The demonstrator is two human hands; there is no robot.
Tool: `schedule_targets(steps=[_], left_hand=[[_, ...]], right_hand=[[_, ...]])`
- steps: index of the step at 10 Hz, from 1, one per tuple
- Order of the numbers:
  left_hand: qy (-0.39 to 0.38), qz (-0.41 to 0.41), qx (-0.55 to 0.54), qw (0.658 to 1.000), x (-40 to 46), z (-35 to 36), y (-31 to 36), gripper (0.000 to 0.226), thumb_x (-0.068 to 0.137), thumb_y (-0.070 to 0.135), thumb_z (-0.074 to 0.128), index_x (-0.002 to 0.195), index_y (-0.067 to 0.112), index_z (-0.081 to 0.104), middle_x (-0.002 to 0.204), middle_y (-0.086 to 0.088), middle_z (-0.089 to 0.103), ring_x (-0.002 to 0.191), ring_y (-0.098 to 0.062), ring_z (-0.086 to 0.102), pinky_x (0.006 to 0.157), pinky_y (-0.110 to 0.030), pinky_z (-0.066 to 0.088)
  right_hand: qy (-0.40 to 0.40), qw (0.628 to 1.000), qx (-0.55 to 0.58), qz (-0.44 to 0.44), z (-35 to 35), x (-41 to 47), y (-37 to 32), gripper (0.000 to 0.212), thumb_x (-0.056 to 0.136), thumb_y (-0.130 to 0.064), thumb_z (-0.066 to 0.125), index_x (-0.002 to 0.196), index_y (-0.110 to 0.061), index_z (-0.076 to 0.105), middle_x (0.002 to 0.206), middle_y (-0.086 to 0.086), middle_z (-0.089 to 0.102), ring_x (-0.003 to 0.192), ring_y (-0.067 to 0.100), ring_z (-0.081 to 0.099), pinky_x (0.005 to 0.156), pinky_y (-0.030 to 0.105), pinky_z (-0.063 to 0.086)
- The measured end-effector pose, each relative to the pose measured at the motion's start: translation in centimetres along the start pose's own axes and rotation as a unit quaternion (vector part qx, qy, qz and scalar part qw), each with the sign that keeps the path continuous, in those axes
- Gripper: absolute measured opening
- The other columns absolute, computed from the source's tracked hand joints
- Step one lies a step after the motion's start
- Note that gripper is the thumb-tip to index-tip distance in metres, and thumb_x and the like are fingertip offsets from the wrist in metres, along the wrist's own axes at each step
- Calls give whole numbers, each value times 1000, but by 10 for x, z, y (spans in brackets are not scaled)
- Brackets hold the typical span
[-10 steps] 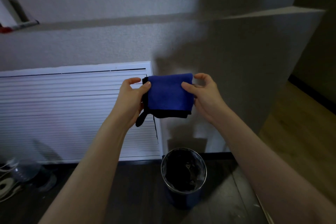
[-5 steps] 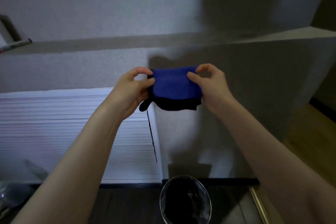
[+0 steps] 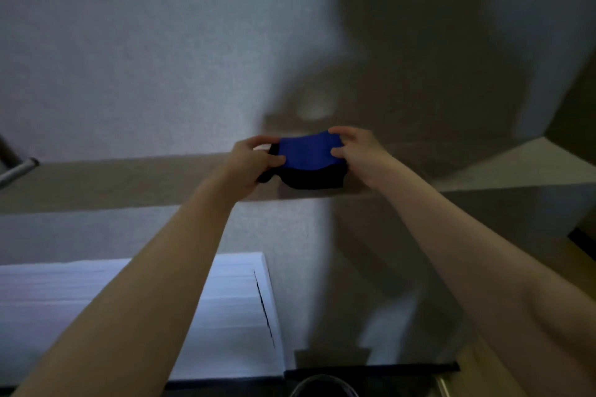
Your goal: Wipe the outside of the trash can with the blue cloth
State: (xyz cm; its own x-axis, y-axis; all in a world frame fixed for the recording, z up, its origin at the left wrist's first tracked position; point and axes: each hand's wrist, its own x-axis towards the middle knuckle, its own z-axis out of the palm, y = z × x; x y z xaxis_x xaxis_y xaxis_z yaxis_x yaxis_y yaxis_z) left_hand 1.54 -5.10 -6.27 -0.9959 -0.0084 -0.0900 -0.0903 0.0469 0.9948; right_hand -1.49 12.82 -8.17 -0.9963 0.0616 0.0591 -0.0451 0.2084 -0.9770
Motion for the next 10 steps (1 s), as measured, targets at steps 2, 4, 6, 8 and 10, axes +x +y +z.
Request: schedule_targets(steps=[2, 4, 6, 8, 10], left_hand=[[49, -35, 109, 992, 33, 17, -22, 38, 78, -5, 66, 115, -3, 59, 114, -23, 62, 85, -23, 58, 67, -22, 53], [80, 63, 307, 946, 32, 12, -32, 40, 80, 13, 67, 120, 11, 58, 125, -13, 55, 113, -30, 55, 98, -38, 47], [42, 72, 500, 862, 30, 2, -42, 34, 89, 28, 53, 123, 29, 59, 123, -4, 65, 120, -27, 49, 100, -40, 29], [47, 73, 536, 840, 29, 3, -40, 33, 91, 31, 47, 123, 35, 58, 115, -2, 67, 119, -24, 48, 96, -39, 25], [2, 1, 376, 926, 31, -6, -6, 30, 91, 22, 52, 119, 19, 64, 120, -6, 65, 115, -26, 57, 96, -27, 36]], right_hand=[[28, 984, -173, -8, 1, 20, 22, 34, 82, 2, 60, 114, -7, 59, 121, 16, 60, 114, 27, 55, 96, 34, 45], [46, 943, -317, -94, 3, -3, 20, 27, 84, -11, 62, 110, -10, 59, 113, 13, 63, 102, 26, 59, 87, 35, 48], [-47, 906, -412, -85, -2, -21, 15, 15, 90, -11, 52, 90, -10, 67, 96, 10, 67, 89, 25, 62, 80, 37, 51], [-75, 898, -425, -82, -6, -21, 15, 17, 91, -15, 51, 96, -10, 67, 102, 9, 65, 91, 23, 60, 79, 33, 47], [-85, 938, -335, -10, -22, -13, -3, 23, 93, -23, 50, 90, -8, 67, 92, 12, 69, 85, 24, 63, 77, 36, 48]])
